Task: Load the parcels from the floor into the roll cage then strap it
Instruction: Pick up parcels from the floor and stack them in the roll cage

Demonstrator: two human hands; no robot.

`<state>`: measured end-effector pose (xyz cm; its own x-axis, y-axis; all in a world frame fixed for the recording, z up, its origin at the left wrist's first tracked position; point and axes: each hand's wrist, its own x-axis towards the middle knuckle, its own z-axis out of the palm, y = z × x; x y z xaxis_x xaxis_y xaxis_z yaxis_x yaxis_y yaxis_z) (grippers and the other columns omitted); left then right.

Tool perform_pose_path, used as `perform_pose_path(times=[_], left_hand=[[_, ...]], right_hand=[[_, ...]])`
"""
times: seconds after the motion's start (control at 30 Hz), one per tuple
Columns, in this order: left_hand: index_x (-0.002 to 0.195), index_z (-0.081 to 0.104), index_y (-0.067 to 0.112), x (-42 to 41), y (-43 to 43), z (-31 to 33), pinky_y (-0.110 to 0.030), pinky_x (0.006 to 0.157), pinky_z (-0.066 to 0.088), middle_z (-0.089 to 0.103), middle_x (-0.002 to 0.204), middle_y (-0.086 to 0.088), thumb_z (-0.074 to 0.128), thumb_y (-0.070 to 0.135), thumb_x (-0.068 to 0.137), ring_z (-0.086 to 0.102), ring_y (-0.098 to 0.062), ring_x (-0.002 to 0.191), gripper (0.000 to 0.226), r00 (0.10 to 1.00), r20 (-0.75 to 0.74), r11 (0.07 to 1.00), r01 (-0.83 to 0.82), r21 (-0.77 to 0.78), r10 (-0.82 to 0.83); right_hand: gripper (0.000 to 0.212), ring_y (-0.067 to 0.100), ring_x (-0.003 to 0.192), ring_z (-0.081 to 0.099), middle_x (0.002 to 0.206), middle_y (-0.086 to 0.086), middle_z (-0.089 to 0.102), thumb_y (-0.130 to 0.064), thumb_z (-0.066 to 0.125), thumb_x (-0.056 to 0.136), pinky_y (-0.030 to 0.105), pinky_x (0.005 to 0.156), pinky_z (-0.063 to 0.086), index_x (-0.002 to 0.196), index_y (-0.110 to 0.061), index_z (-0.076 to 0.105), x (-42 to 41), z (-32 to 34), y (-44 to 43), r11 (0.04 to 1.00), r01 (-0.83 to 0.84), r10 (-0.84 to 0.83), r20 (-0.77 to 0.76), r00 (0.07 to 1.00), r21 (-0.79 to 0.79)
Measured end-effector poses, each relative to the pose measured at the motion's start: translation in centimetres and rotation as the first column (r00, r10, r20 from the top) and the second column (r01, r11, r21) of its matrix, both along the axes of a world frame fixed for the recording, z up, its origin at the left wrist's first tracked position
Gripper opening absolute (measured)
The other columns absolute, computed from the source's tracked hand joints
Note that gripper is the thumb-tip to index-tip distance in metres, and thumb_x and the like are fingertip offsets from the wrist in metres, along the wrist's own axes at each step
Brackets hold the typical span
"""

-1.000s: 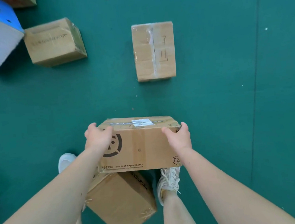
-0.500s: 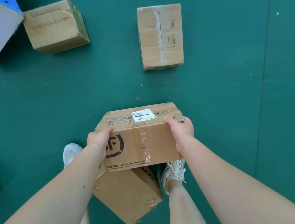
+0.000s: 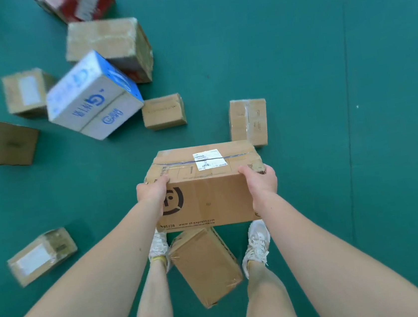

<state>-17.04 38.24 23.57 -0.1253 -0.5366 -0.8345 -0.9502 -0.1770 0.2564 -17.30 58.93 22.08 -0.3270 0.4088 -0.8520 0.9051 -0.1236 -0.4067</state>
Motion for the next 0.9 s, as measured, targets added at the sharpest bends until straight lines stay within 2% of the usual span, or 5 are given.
perform_pose_path(times=[0.17,0.33,0.5,0.73,0.9], left_hand=[[0.128,0.04,0.01,-0.3,-2.0,10.9,-0.045,0.088,0.051,0.059,0.11,-0.012,0.066,0.037,0.088,0.058,-0.029,0.095,0.055,0.992,-0.118,0.997,-0.055,-0.045,0.05],[0.124,0.041,0.009,0.4,-4.2,20.3,-0.043,0.086,0.052,0.058,0.116,-0.013,0.068,0.034,0.084,0.058,-0.03,0.095,0.054,0.948,-0.297,0.986,-0.143,-0.088,0.111],[0.112,0.04,0.012,2.6,-6.4,27.4,-0.042,0.085,0.053,0.06,0.11,-0.013,0.065,0.034,0.085,0.06,-0.03,0.095,0.043,0.881,-0.433,0.96,-0.261,-0.106,0.192],[0.125,0.045,0.01,6.8,-12.8,34.5,-0.039,0.075,0.05,0.06,0.111,-0.012,0.067,0.037,0.083,0.06,-0.029,0.093,0.055,0.761,-0.582,0.896,-0.427,-0.118,0.286],[0.116,0.043,0.013,9.8,-20.8,38.1,-0.036,0.072,0.046,0.059,0.107,-0.01,0.066,0.034,0.086,0.057,-0.027,0.09,0.043,0.671,-0.661,0.837,-0.534,-0.116,0.336]], right_hand=[[0.052,0.023,0.109,0.054,0.119,-0.004,0.059,-0.029,0.074,0.083,0.034,0.084,0.041,0.13,-0.025,0.052,-2.3,10.2,-1.7,0.995,-0.09,0.083,-0.121,0.989,-0.051],[0.04,0.019,0.097,0.05,0.092,-0.009,0.052,-0.022,0.071,0.087,0.031,0.081,0.038,0.121,-0.021,0.048,-4.0,20.0,-3.5,0.969,-0.226,0.19,-0.28,0.941,-0.101],[0.043,0.023,0.103,0.053,0.116,0.001,0.058,-0.029,0.073,0.082,0.039,0.091,0.046,0.117,-0.025,0.048,-4.5,27.7,-6.6,0.937,-0.344,0.299,-0.385,0.873,-0.052],[0.057,0.024,0.101,0.055,0.12,0.005,0.056,-0.03,0.072,0.081,0.039,0.082,0.047,0.131,-0.023,0.046,-3.8,35.2,-14.6,0.889,-0.458,0.38,-0.515,0.768,-0.027],[0.062,0.027,0.109,0.052,0.124,0.007,0.053,-0.032,0.073,0.079,0.046,0.094,0.048,0.133,-0.025,0.044,-3.2,39.1,-24.4,0.832,-0.555,0.446,-0.58,0.681,-0.012]])
